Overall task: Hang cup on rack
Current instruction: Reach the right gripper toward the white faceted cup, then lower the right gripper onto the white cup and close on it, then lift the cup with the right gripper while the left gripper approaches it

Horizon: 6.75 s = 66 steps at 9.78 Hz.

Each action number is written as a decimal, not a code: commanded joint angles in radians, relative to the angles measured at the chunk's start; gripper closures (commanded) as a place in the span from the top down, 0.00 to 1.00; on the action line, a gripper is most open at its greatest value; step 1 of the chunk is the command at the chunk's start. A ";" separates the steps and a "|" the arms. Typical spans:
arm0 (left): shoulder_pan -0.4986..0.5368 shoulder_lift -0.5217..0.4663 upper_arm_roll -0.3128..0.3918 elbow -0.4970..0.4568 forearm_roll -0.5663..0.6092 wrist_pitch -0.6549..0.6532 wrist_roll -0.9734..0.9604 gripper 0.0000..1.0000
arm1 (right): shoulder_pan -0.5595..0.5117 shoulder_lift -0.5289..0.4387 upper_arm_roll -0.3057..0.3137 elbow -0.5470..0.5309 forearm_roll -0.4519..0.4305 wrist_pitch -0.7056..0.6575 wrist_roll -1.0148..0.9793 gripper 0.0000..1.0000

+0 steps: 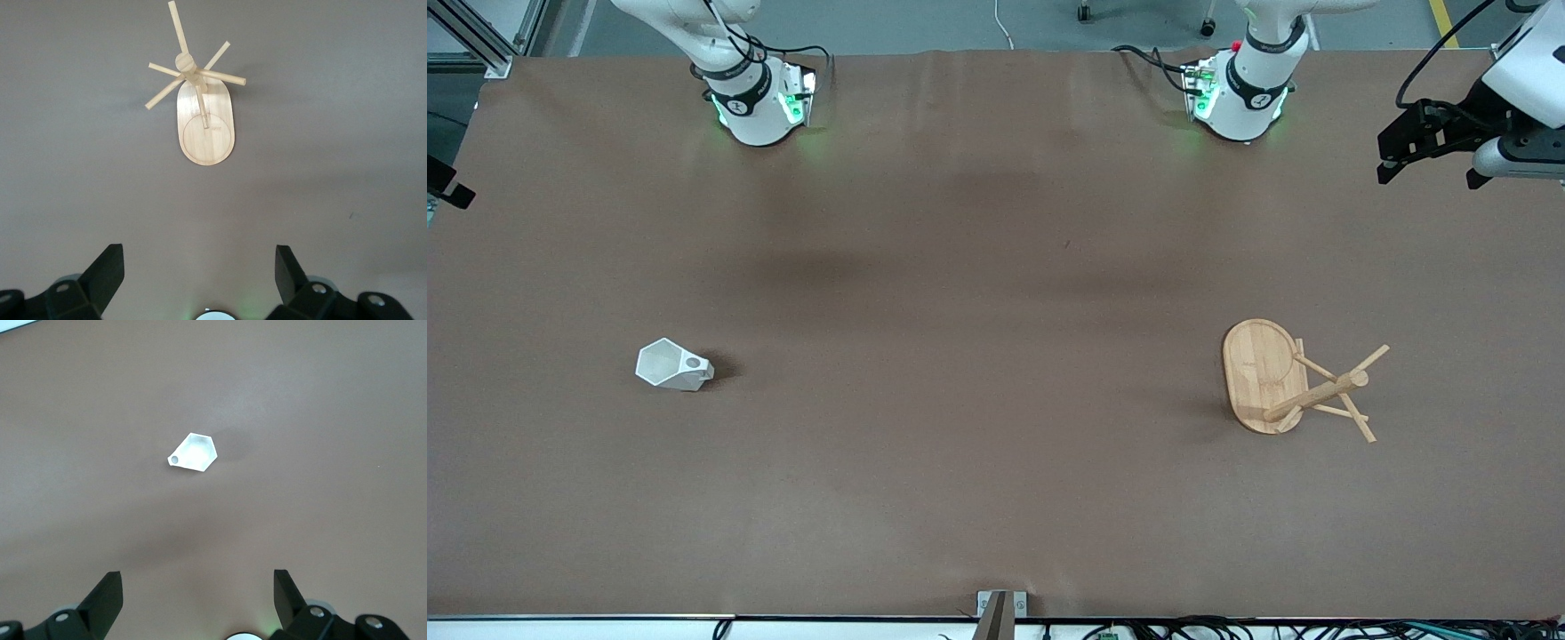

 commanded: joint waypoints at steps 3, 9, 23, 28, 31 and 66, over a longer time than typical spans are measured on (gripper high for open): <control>0.003 0.029 -0.001 0.008 0.002 -0.007 -0.005 1.00 | -0.001 -0.005 -0.002 -0.006 -0.002 -0.004 -0.011 1.00; 0.024 0.042 0.000 0.008 0.000 -0.007 0.012 1.00 | -0.011 0.112 -0.002 -0.010 -0.002 0.036 -0.034 1.00; 0.010 0.058 -0.007 0.007 0.005 -0.008 0.000 1.00 | -0.037 0.402 -0.005 -0.670 0.001 1.094 -0.261 0.79; 0.019 0.063 -0.009 0.008 0.005 -0.019 0.009 1.00 | -0.035 0.424 -0.003 -0.665 0.002 1.136 -0.272 0.59; 0.024 0.063 -0.006 0.008 0.005 -0.019 0.011 1.00 | -0.034 0.423 -0.003 -0.667 0.004 1.130 -0.270 0.44; -0.634 0.344 -0.070 0.183 -0.113 0.352 0.425 1.00 | 0.112 0.283 0.481 -0.555 1.581 0.455 -0.692 0.00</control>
